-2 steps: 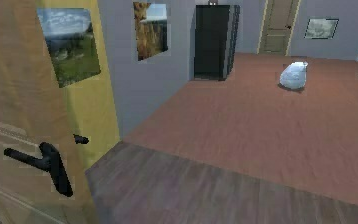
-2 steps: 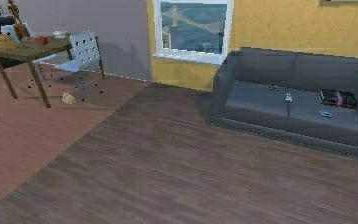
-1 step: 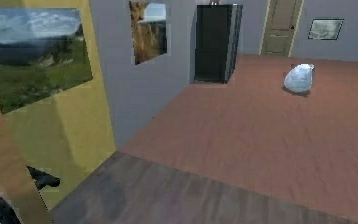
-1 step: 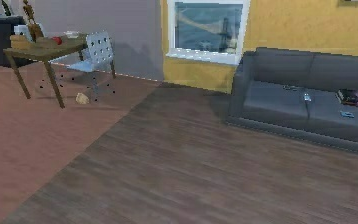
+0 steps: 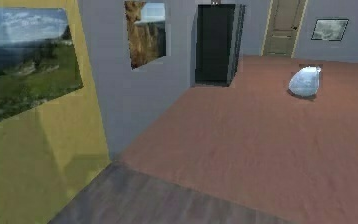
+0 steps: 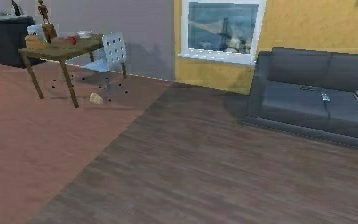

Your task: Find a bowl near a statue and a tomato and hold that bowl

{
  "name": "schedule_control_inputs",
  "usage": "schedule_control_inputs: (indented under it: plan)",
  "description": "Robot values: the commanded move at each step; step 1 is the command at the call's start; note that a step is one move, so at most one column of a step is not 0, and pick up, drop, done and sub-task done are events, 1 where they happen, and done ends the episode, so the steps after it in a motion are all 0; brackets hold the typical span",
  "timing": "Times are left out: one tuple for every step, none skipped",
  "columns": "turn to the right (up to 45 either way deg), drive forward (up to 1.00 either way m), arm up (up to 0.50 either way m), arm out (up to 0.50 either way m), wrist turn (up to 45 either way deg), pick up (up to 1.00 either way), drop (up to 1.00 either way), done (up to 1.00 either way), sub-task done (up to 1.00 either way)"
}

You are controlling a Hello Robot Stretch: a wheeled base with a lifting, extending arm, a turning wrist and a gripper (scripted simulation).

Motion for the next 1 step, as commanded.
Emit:
schedule_control_inputs:
  plan:
    - [45.0,0.00,0.00,0.00,0.0,0.00,0.00,0.00,0.00]
